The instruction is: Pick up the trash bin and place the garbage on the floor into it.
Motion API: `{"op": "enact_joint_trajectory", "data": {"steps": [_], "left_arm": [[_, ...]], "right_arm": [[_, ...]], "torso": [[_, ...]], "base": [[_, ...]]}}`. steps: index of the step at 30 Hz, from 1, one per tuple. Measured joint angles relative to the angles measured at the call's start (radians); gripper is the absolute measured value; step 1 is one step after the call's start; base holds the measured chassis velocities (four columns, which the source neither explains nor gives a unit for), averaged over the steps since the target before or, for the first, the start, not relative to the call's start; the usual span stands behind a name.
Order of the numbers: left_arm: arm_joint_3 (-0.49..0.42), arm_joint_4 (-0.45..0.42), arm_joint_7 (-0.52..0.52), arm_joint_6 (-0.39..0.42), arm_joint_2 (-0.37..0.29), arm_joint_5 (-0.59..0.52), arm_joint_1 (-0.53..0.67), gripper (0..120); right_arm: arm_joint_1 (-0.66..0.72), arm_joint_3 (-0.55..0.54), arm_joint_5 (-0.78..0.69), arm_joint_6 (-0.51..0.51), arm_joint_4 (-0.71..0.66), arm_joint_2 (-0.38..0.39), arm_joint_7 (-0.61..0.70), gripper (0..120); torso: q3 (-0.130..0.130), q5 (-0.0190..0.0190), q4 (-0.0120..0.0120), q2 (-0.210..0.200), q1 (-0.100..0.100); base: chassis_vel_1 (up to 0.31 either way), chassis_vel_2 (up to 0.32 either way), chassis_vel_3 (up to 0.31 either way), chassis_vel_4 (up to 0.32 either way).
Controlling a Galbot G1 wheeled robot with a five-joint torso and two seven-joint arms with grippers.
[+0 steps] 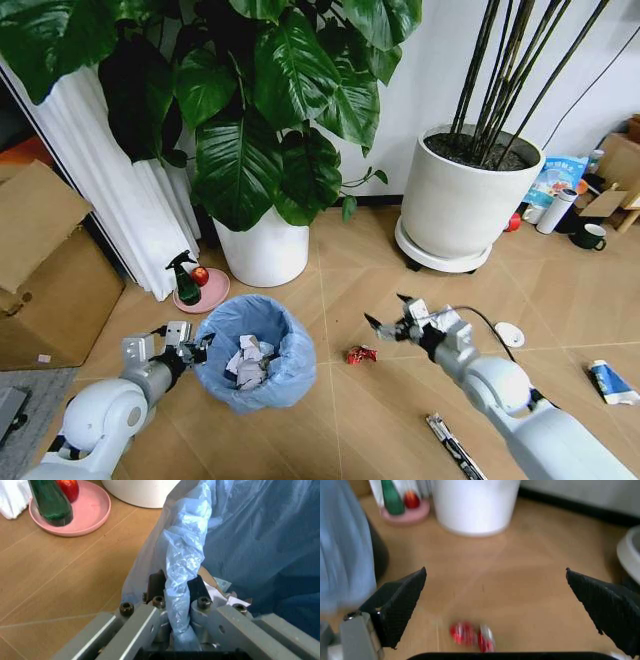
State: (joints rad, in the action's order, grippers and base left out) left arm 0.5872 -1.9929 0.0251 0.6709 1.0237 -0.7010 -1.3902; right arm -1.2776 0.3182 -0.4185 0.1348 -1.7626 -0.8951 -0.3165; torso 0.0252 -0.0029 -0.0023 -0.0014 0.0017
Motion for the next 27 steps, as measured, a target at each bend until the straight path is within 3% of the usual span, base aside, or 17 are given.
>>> {"op": "enact_joint_trajectory", "data": {"steps": [7,15,27], "left_arm": [[0.01,0.001,-0.021,-0.007,0.012,0.016,-0.009,0],[0.004,0.003,-0.028,-0.011,0.011,0.021,-0.005,0],[-0.004,0.004,-0.031,-0.014,0.005,0.023,-0.004,0]], "right_arm": [[-0.181,0.131,0.056,-0.039,0.042,0.024,-0.076,100],[-0.344,0.23,0.155,-0.061,0.138,-0.014,-0.11,100],[-0.347,0.238,0.195,-0.067,0.272,-0.059,-0.141,100]], "torso": [[0.0,0.0,-0.0002,0.0,0.0],[0.0,-0.0001,-0.0002,0.0,0.0],[0.0,-0.0002,0.0,0.0,0.0]], "base": [[0.0,0.0,0.0,0.0],[0.0,0.0,0.0,0.0],[0.0,0.0,0.0,0.0]]}}
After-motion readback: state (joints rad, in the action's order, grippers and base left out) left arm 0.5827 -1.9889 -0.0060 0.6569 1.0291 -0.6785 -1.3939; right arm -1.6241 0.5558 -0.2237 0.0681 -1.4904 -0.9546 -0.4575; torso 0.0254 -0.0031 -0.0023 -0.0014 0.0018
